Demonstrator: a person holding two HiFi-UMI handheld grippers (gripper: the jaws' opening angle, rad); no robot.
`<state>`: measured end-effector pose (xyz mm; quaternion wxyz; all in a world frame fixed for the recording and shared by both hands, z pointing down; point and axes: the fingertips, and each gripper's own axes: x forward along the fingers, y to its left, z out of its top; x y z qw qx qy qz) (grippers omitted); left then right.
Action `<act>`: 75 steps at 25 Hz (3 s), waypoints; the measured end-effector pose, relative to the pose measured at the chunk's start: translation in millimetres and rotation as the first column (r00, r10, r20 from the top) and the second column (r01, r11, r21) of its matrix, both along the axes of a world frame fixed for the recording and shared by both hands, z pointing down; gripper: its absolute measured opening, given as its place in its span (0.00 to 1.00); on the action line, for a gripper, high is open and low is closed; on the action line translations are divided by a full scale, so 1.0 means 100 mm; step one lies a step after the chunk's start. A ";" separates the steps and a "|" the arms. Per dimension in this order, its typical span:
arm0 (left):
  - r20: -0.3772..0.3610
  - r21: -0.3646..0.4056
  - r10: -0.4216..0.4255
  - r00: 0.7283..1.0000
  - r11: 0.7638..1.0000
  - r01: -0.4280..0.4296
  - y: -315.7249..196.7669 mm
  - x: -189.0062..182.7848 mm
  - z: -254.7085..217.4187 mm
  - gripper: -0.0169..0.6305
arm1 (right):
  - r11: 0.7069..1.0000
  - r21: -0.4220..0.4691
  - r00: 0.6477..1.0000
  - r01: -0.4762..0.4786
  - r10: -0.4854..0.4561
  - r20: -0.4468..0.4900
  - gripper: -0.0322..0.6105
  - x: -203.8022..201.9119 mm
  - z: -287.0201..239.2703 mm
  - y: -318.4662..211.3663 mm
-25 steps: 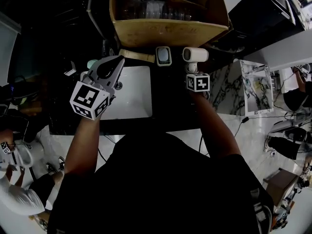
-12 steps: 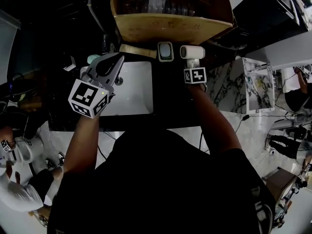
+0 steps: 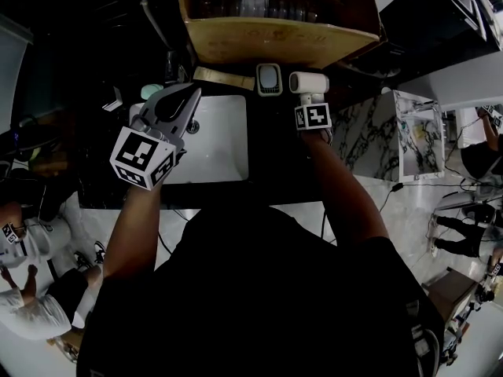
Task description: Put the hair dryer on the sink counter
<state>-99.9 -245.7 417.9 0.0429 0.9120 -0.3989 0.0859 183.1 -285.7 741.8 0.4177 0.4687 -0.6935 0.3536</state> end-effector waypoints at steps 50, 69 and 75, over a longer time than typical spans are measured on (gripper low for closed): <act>-0.011 -0.005 0.004 1.000 1.000 -0.004 0.15 -0.05 -0.02 0.05 | 0.998 -0.069 1.000 0.010 -0.008 0.027 0.46 -0.02 0.11 0.14; -0.020 0.010 0.027 0.999 1.000 -0.027 0.29 0.07 -0.13 0.05 | 1.000 -0.004 0.998 -0.021 0.021 0.056 0.50 0.12 -0.19 0.20; -0.020 0.032 0.023 1.000 0.999 -0.022 0.36 0.10 -0.23 0.05 | 0.999 0.046 0.996 -0.021 0.017 0.092 0.50 0.13 -0.44 0.19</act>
